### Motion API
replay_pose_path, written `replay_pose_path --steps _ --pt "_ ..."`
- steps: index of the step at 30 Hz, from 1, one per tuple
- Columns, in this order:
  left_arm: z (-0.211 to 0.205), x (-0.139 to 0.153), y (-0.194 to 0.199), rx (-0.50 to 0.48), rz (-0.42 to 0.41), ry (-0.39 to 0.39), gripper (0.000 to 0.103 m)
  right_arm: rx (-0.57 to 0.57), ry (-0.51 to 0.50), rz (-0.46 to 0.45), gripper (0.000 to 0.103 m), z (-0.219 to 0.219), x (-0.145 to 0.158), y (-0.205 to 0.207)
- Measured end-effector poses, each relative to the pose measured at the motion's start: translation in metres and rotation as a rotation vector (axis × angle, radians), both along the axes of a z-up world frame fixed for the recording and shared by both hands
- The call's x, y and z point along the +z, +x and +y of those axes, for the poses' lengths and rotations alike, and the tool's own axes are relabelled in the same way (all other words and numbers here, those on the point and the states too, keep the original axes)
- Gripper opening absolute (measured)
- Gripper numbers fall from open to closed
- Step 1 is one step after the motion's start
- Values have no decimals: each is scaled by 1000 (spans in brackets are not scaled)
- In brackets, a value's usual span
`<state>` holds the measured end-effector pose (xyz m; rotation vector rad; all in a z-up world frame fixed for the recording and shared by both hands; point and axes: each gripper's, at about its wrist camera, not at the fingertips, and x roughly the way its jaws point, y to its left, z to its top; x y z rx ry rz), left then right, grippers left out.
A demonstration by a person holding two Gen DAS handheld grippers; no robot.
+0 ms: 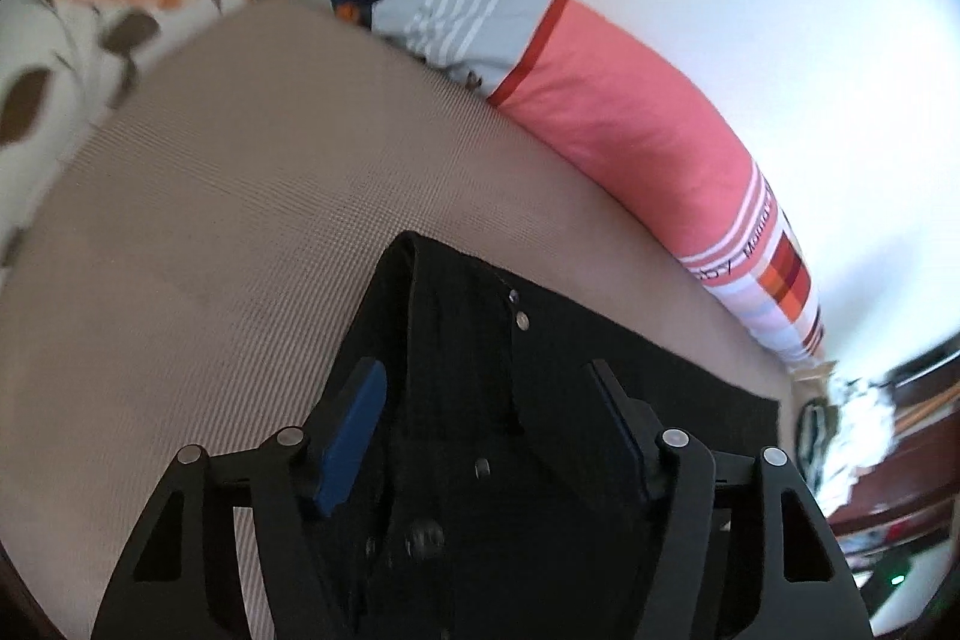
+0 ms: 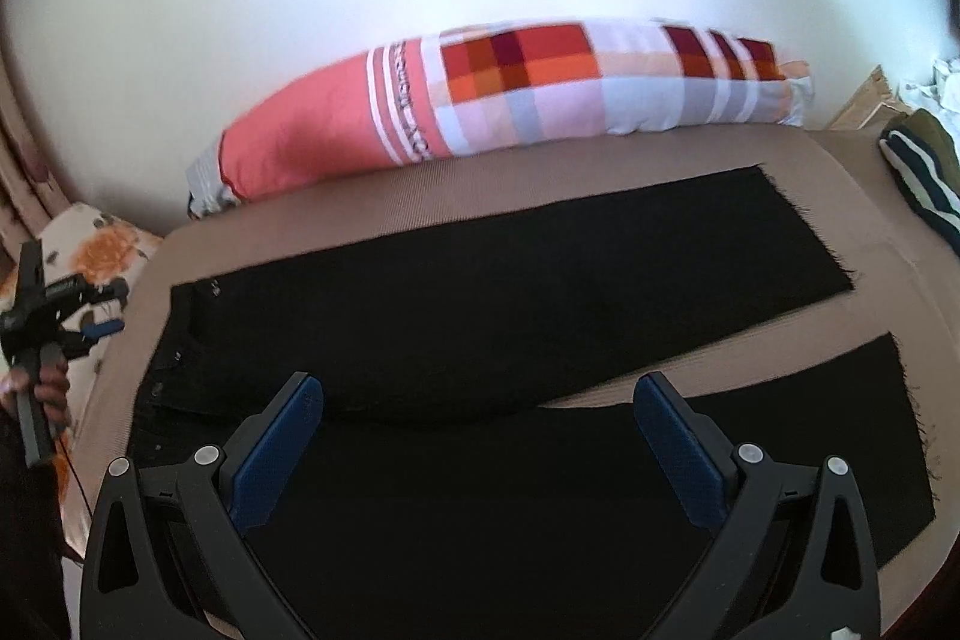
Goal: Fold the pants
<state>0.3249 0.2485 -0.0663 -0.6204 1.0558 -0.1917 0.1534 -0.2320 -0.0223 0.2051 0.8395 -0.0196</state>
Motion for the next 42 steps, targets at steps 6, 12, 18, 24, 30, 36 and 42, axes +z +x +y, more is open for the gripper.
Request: replay_pose_path --steps 6,12,18,24,30,36,42 --pt "16 -36 35 -12 53 -106 57 32 -27 50 103 24 -17 35" --pt "14 -52 62 -82 76 -158 43 53 -8 84 103 45 -33 68" --pt "3 -56 81 -158 66 -192 38 96 -5 87 103 59 -44 93" --pt "-5 -72 99 -155 88 -250 38 162 -25 82 103 67 -53 124" --pt "-9 -67 90 -125 39 -178 11 281 -37 86 103 78 -56 158" --pt "-17 -22 62 -148 -81 -167 10 552 -37 138 103 86 -56 201" --pt "-33 22 30 -225 -188 -117 9 892 -73 244 99 99 -61 249"
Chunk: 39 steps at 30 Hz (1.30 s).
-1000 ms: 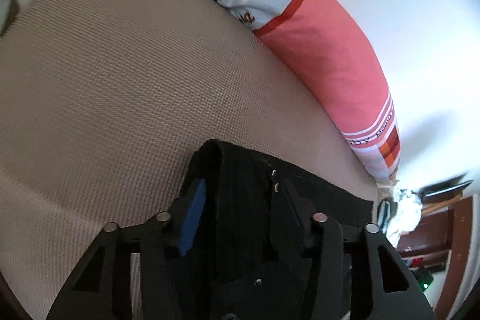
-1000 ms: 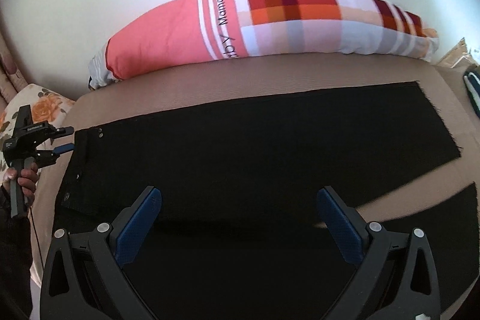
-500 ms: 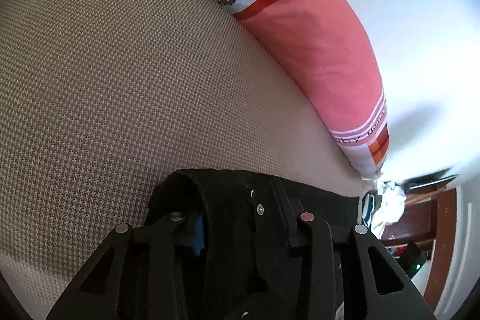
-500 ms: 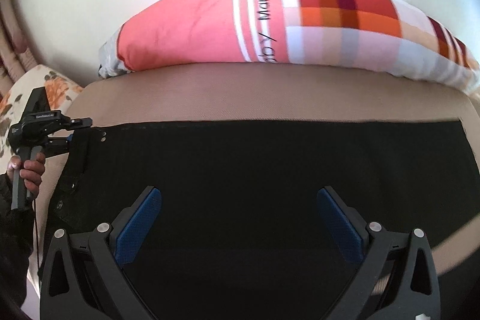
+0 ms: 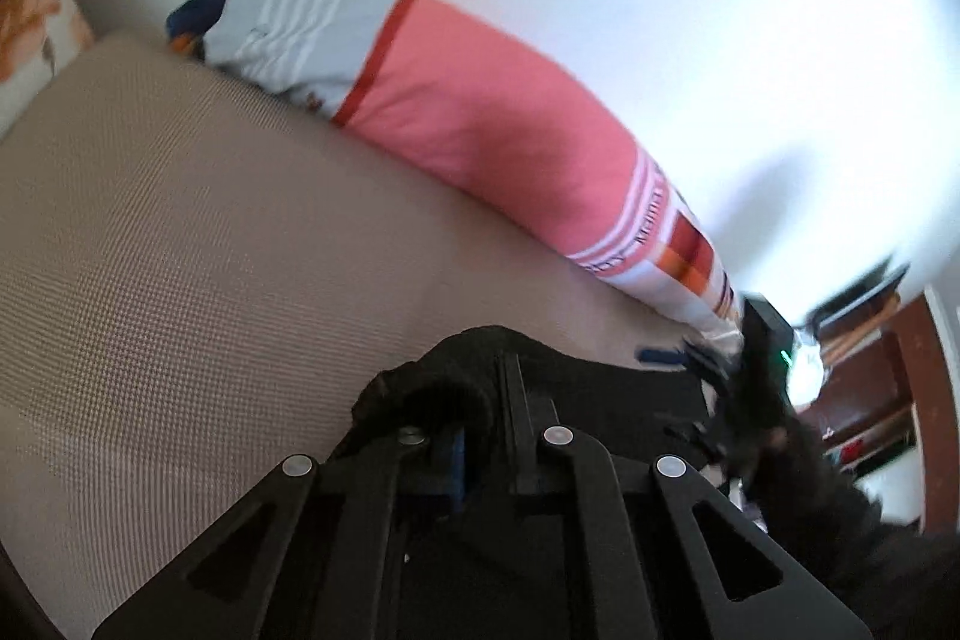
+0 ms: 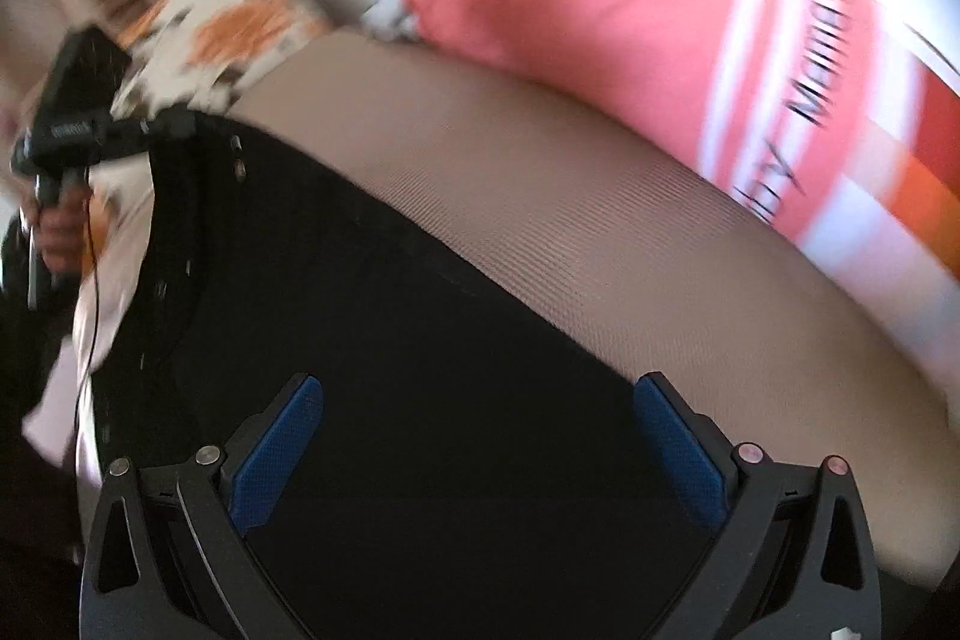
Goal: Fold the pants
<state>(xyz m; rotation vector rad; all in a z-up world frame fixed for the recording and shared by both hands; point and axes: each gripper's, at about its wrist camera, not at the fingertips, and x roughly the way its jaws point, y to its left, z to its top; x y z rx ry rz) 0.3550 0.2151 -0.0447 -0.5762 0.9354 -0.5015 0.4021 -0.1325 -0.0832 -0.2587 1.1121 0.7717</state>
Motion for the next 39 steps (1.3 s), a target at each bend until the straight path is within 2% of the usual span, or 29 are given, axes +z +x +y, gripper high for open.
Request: replay_pose_path --steps 3,7,13,15,16,18,20,23,26,28,30,33,39 --pt "-6 14 -15 -6 -37 10 9 123 -40 66 90 8 -8 23" --pt "-3 24 -30 4 -73 3 9 233 -76 148 84 22 -24 49" --pt "2 31 -39 39 -80 5 9 358 -106 264 58 31 -44 59" --pt "2 30 -39 50 -70 17 9 387 -118 285 43 28 -46 57" --pt "1 32 -40 51 -71 23 9 397 -122 299 40 24 -47 55" --pt "-1 33 -40 58 -72 38 9 404 -137 312 26 17 -47 53" --pt "-2 32 -38 63 -70 39 9 396 -160 318 23 7 -47 51" --pt "-4 30 -37 69 -62 46 9 371 -222 297 22 -6 -51 47" --pt "-5 30 -37 72 -65 59 9 345 -237 283 15 -15 -52 43" --pt "-5 29 -36 79 -61 61 9 327 -253 242 10 -16 -50 38" --pt "-6 29 -35 82 -58 63 9 305 -278 177 6 -12 -46 26" --pt "-9 30 -36 84 -63 107 9 241 -305 57 5 -8 -32 6" --pt "-5 38 -47 66 -85 143 9 25 -339 -212 5 -4 15 -60"
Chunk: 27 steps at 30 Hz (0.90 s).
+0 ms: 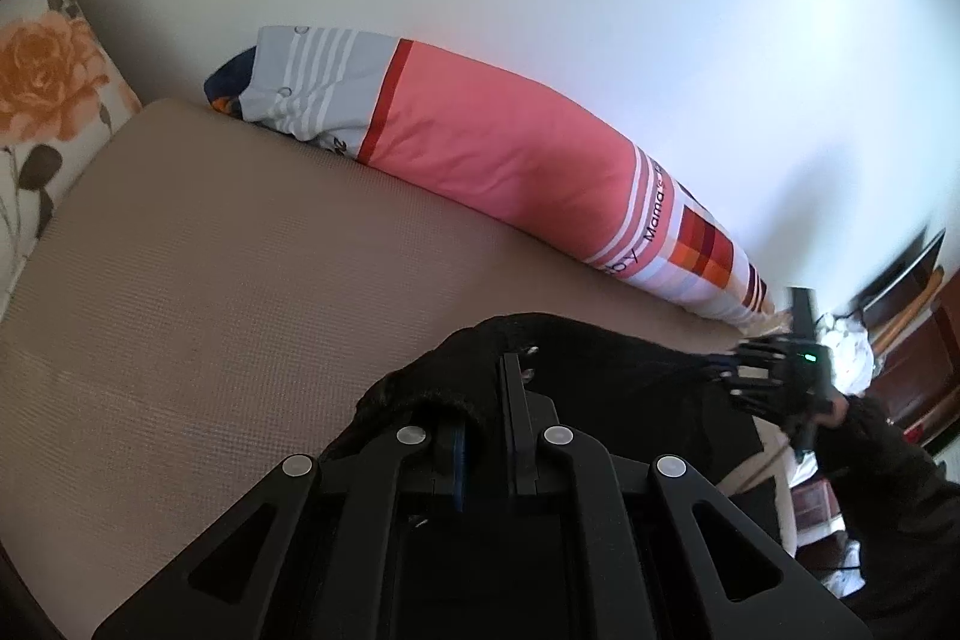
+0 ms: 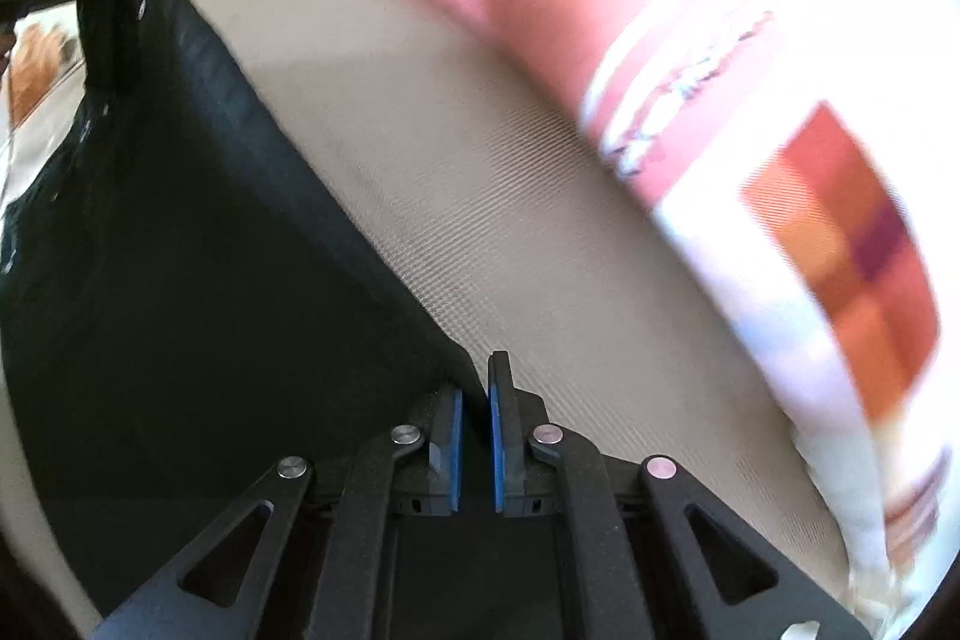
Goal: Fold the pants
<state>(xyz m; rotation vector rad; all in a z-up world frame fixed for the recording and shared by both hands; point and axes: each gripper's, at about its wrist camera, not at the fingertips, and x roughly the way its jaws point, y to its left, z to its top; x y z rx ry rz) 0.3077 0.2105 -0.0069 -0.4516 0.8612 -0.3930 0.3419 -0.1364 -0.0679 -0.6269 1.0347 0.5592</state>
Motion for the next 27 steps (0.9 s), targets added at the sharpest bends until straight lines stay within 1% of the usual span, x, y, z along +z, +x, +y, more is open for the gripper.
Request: replay_pose_path --steps 2,4,5,7,9,10,13,14,15,17,20,21,24,25,27 --pt "2 4 -11 -10 -6 5 9 -58 -5 -74 5 2 17 -24" --pt "5 8 -24 -24 -16 1 9 -87 3 -124 5 -1 33 -47" --pt "6 10 -31 -30 -19 0 9 -103 14 -149 5 -1 41 -65" --pt "9 15 -50 -48 -27 1 9 -134 51 -155 5 -12 51 -84" --pt "11 17 -67 -72 -26 11 10 -161 88 -160 5 -18 61 -114" --pt "11 17 -79 -90 -23 22 10 -167 96 -163 5 -20 62 -127" --pt "12 13 -111 -126 -17 87 12 -196 152 -133 5 -22 63 -168" --pt "15 8 -122 -132 -3 95 12 -196 164 -123 5 -30 58 -185" --pt "17 1 -131 -137 20 90 12 -193 167 -117 5 -30 56 -196" --pt "21 -15 -148 -147 71 93 13 -184 180 -69 5 -32 43 -212" --pt "23 -44 -170 -152 139 140 14 -175 198 13 5 -31 19 -235" --pt "22 -55 -177 -159 166 161 14 -170 187 30 5 -30 9 -239" --pt "15 -74 -186 -175 210 217 14 -155 149 76 5 -25 -20 -250" --pt "11 -81 -189 -186 224 247 15 -159 143 91 5 -25 -27 -250" --pt "8 -87 -193 -189 233 280 17 -168 138 116 5 -24 -40 -248"
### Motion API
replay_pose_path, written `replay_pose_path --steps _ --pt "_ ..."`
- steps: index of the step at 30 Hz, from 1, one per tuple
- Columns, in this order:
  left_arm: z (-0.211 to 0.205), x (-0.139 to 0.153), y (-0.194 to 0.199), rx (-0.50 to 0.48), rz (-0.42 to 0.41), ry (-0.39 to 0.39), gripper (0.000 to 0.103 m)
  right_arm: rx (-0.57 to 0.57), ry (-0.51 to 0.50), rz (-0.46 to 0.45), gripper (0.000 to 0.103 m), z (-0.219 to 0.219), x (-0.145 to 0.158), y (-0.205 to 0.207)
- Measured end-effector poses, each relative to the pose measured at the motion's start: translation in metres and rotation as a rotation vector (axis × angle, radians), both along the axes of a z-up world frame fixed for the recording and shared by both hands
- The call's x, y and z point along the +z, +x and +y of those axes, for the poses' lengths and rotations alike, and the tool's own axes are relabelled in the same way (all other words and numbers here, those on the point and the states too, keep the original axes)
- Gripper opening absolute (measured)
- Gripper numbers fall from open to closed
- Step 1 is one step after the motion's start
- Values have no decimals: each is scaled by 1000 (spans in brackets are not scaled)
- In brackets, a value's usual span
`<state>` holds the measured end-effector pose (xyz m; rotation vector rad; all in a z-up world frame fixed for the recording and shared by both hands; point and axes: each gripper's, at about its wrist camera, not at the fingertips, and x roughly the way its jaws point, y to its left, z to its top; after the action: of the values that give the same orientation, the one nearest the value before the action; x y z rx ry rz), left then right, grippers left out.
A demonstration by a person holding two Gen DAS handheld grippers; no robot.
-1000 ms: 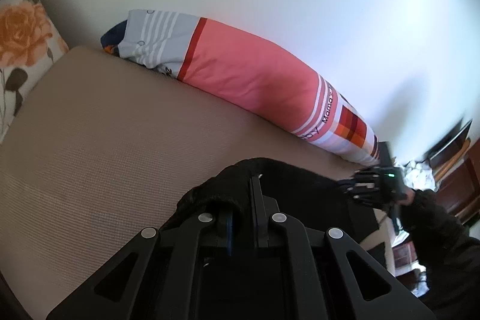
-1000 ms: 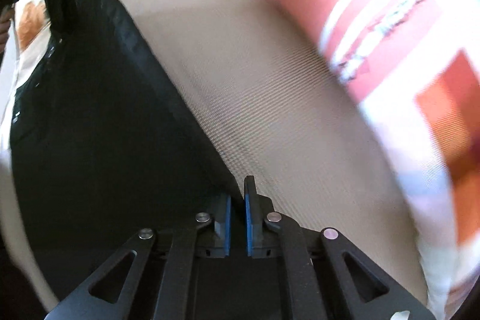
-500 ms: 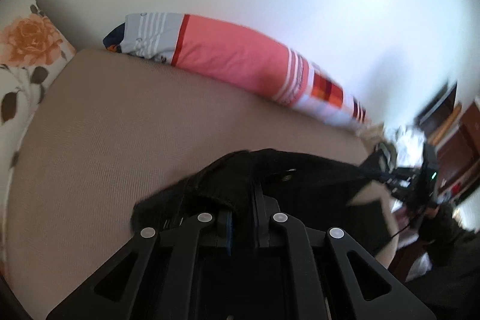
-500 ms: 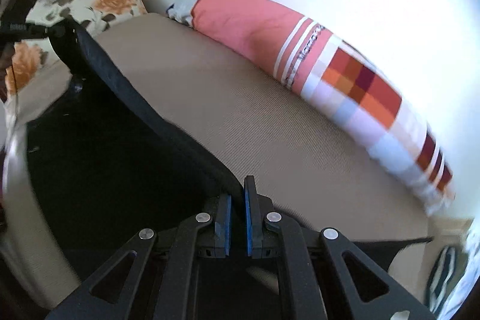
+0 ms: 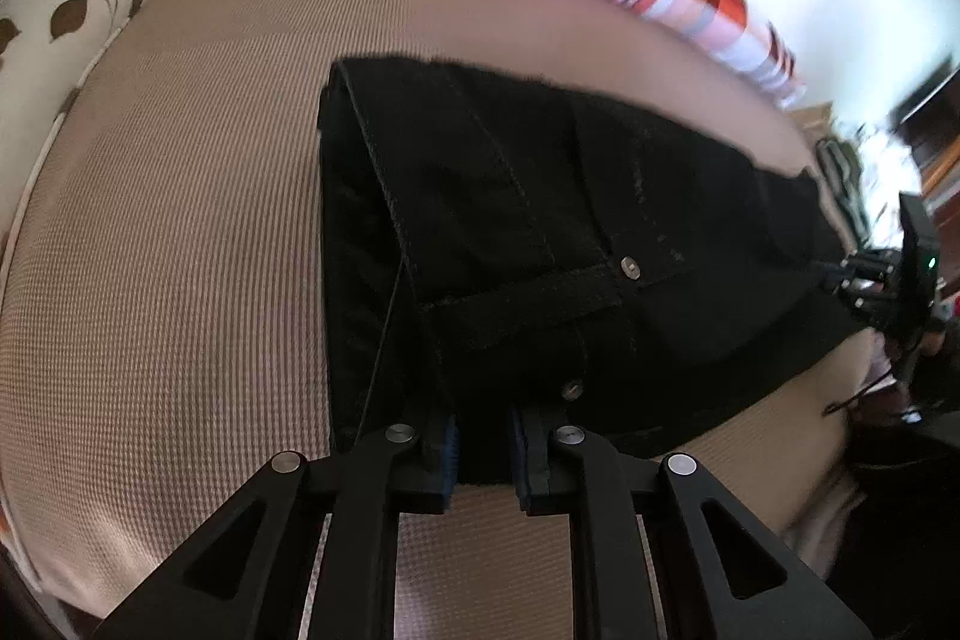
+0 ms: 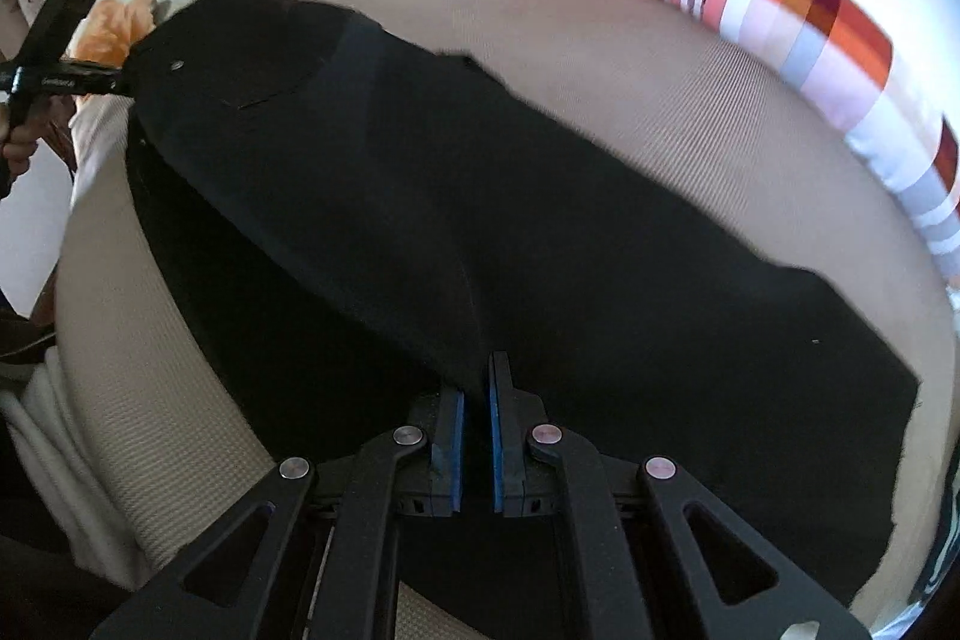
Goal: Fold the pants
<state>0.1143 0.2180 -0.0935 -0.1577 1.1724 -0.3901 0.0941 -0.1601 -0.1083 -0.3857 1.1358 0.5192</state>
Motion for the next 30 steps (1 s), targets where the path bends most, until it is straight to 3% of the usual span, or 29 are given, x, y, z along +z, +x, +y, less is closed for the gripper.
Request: replay_pose_path --steps 6,8,9,10,12,15,20,24,27,30 --pt "4 1 -11 27 33 57 33 -13 -28 23 6 7 -16 5" --pt "10 8 -19 39 22 86 49 -15 -27 28 6 8 -18 6" --pt "13 10 -21 58 17 118 66 -19 -22 28 6 7 -18 6" --pt "17 14 -25 76 4 144 71 -23 -19 29 6 7 -18 6" --pt "27 22 -32 124 -2 124 71 -23 -19 27 6 8 -18 5" --pt "43 35 -42 256 31 -84 71 -36 -8 18 6 8 -19 6" --pt "35 36 -49 377 102 -288 63 -51 7 10 6 4 -18 0" --pt "19 19 -36 461 183 -360 48 -55 13 5 6 2 -18 0" --pt "14 2 -26 512 222 -353 39 -66 24 0 6 0 -18 0" --pt "14 -5 -19 539 225 -309 20 -79 32 -12 6 -2 -15 -2"
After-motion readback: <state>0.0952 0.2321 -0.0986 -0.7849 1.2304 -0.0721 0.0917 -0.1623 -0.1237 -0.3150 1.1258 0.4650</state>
